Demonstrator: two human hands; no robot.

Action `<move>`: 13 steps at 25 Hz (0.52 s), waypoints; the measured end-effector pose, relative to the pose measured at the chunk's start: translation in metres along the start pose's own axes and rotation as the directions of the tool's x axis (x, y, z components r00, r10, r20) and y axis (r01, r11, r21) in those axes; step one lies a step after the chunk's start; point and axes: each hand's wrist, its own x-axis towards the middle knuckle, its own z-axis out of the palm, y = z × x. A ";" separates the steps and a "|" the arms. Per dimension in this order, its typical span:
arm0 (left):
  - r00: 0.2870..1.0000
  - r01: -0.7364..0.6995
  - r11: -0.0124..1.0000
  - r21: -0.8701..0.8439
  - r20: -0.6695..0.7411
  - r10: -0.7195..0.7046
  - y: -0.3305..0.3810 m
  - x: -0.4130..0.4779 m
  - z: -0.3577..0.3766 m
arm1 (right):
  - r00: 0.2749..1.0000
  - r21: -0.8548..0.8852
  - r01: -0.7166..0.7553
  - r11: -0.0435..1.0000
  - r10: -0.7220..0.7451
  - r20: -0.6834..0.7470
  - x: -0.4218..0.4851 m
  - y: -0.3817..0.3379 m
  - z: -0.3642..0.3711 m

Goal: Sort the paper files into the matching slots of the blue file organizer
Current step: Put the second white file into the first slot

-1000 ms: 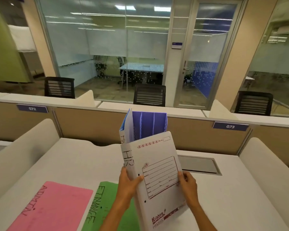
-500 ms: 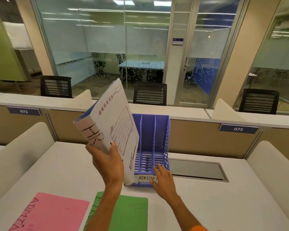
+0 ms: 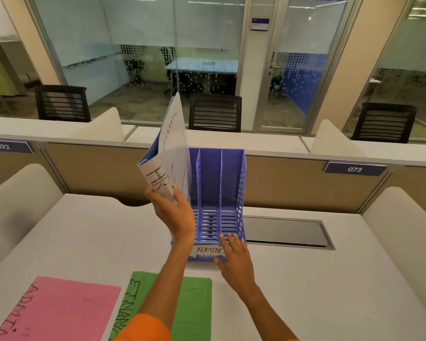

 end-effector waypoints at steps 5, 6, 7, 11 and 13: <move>0.997 -0.027 0.997 0.079 0.072 0.021 -0.030 -0.005 0.009 | 1.000 0.020 0.003 1.000 -0.003 -0.016 -0.002 0.001 0.007; 0.997 -0.019 0.996 0.089 0.076 0.012 -0.037 -0.005 0.009 | 1.000 0.030 0.000 1.000 0.000 -0.015 -0.002 0.001 0.007; 0.996 -0.006 0.996 0.094 0.085 -0.002 -0.044 -0.006 0.009 | 1.000 0.037 -0.001 0.999 0.001 -0.012 -0.002 0.001 0.007; 0.984 0.058 0.983 0.177 0.154 -0.086 -0.071 -0.014 0.006 | 1.000 0.056 -0.003 0.998 0.003 -0.003 -0.004 0.001 0.006; 0.974 0.085 0.963 0.257 0.184 -0.135 -0.087 -0.016 0.005 | 1.000 0.056 -0.003 0.998 0.003 -0.004 -0.004 0.001 0.006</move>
